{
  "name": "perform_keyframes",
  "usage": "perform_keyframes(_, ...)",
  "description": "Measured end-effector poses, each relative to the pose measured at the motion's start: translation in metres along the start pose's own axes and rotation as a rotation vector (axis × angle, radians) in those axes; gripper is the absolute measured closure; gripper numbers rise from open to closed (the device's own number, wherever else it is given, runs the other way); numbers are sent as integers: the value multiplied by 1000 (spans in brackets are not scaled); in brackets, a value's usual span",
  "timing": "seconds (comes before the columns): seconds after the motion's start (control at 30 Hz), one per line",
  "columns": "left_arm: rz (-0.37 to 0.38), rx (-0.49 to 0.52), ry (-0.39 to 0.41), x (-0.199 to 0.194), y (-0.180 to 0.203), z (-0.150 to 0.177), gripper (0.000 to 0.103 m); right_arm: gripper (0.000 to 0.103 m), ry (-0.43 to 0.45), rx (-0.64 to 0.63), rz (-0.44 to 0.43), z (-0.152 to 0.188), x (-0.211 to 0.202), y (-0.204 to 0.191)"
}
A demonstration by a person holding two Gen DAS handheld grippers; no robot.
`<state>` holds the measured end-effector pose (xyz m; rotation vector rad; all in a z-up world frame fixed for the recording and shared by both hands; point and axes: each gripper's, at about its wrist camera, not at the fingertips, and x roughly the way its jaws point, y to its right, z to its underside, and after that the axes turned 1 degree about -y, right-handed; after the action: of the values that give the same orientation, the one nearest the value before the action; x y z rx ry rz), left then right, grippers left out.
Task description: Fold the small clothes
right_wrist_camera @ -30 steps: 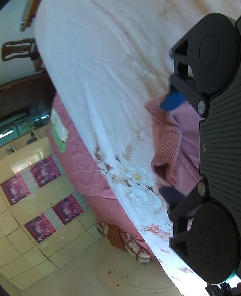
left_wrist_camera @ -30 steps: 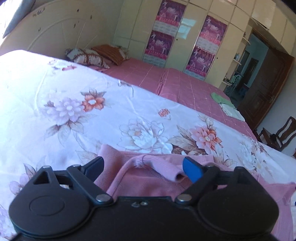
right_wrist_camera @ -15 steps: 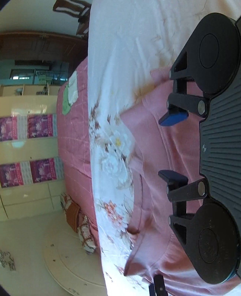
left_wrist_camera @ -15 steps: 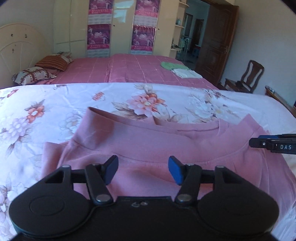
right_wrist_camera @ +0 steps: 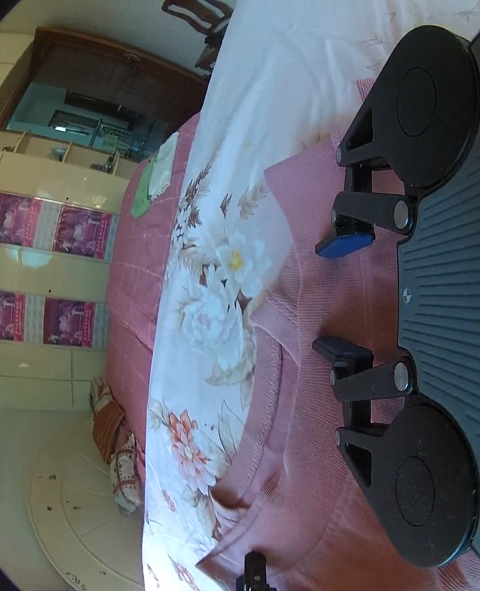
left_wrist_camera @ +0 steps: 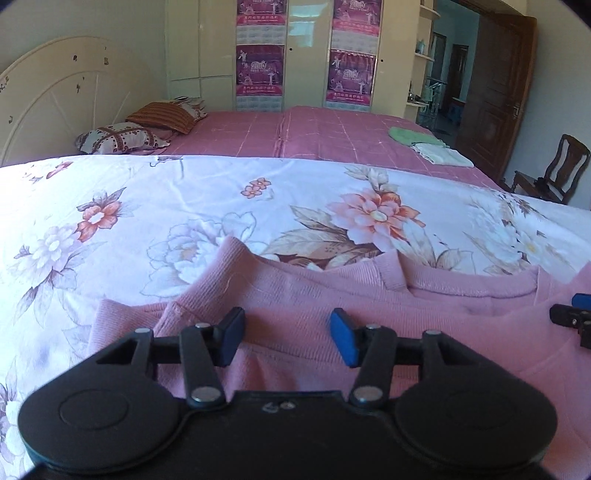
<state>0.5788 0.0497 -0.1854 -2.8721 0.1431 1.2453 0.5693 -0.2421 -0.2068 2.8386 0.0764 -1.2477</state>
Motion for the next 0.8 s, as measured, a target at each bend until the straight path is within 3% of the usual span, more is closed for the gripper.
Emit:
perform_keyframes(0.23,118,3,2,-39,3,7,53,56,16,1,-244,-4,-39,-20)
perform_keyframes(0.4,201,107,8,-61,28,22,53,56,-3,-106,-278,8,-40,-60)
perform_keyframes(0.47,235,148,-9,-61,37,30,53,56,15,-187,-228,19,-41,-74)
perform_keyframes(0.57,216,169,-38,-46,46,40,51,56,44,-226,-158,23,-30,-79)
perform_keyframes(0.6,206,159,-34,-41,46,41,47,52,45,-209,-156,20,-25,-77)
perform_keyframes(0.63,194,149,-28,-37,47,41,43,38,51,-199,-138,19,-20,-73)
perform_keyframes(0.7,169,116,-20,-28,46,36,39,20,60,-182,-116,19,-12,-66)
perform_keyframes(0.8,135,79,-9,-20,46,30,34,17,22,-63,-166,15,-6,-47)
